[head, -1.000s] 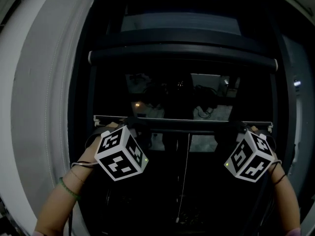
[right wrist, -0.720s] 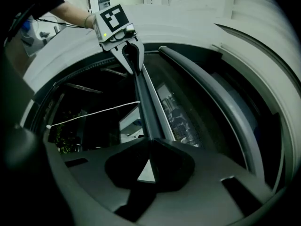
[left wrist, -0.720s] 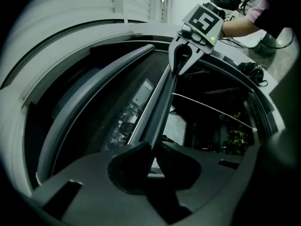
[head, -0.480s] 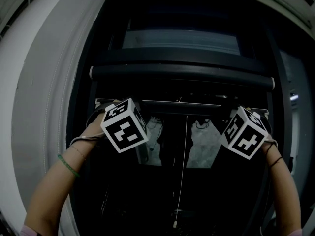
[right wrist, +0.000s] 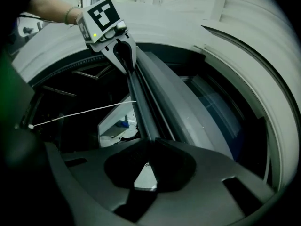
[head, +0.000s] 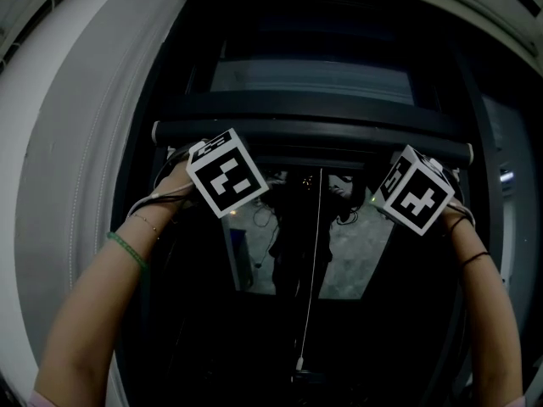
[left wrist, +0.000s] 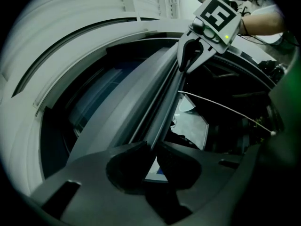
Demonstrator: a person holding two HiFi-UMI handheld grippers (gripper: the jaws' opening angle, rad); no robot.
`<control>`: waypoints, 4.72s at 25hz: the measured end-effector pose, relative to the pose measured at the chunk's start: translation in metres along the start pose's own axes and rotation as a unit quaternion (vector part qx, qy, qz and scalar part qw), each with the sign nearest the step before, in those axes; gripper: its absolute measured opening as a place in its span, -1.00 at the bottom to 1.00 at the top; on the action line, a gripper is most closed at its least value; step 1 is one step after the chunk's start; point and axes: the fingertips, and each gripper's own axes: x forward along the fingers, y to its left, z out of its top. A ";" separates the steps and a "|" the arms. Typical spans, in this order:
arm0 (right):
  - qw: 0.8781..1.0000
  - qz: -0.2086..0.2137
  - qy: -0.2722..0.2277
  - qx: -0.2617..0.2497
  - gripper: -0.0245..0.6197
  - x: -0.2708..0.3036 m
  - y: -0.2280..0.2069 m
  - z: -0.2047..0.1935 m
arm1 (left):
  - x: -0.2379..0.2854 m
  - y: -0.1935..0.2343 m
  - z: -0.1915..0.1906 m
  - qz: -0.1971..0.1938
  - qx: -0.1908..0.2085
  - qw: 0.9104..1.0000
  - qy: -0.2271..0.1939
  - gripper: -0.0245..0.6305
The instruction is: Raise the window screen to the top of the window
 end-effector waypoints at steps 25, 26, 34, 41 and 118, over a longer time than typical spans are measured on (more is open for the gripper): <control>0.940 0.022 -0.152 0.306 -0.71 -0.066 0.108 0.016 | -0.075 -0.126 -0.023 -0.054 -0.266 0.953 -0.136 -0.69; 0.936 0.028 -0.157 0.313 -0.71 -0.073 0.120 0.018 | -0.083 -0.140 -0.028 -0.064 -0.275 0.949 -0.137 -0.69; 0.885 0.097 -0.151 0.430 -0.71 -0.154 0.262 0.009 | -0.183 -0.283 -0.047 -0.160 -0.367 0.902 -0.160 -0.69; 0.857 0.114 -0.106 0.492 -0.71 -0.253 0.373 -0.010 | -0.290 -0.393 -0.048 -0.219 -0.432 0.860 -0.158 -0.69; 0.718 0.271 0.095 0.634 -0.73 -0.852 0.637 0.169 | -0.925 -0.585 -0.052 -0.254 -0.626 0.729 0.113 -0.69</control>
